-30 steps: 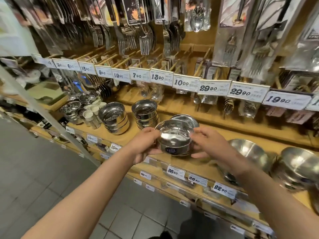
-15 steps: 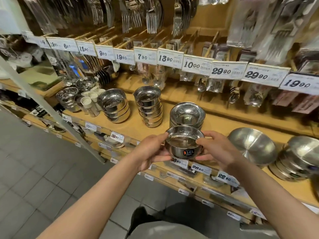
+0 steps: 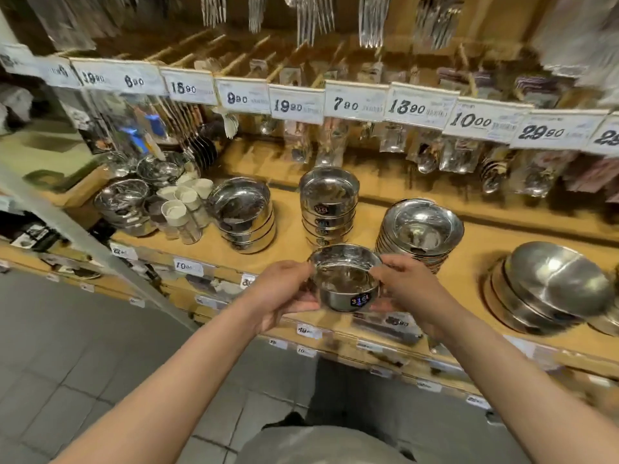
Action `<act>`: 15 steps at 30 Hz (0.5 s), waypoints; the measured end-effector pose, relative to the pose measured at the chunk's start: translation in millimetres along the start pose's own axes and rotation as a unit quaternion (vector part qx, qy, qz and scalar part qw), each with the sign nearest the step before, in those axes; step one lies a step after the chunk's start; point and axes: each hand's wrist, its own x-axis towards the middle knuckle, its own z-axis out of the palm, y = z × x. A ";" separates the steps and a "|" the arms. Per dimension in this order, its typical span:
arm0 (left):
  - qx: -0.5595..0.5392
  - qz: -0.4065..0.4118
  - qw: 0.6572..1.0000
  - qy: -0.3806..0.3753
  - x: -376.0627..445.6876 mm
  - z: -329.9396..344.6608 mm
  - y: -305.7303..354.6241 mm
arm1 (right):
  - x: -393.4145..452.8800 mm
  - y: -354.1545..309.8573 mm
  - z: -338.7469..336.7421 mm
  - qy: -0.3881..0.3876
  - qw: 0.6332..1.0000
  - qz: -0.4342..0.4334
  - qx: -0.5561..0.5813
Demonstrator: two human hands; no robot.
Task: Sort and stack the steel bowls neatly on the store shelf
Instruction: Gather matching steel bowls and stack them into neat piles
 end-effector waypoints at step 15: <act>0.032 -0.039 0.995 -0.087 23.8 -51.1 -7.0 | 3.1 28.4 61.5 0.128 0.989 0.022 0.075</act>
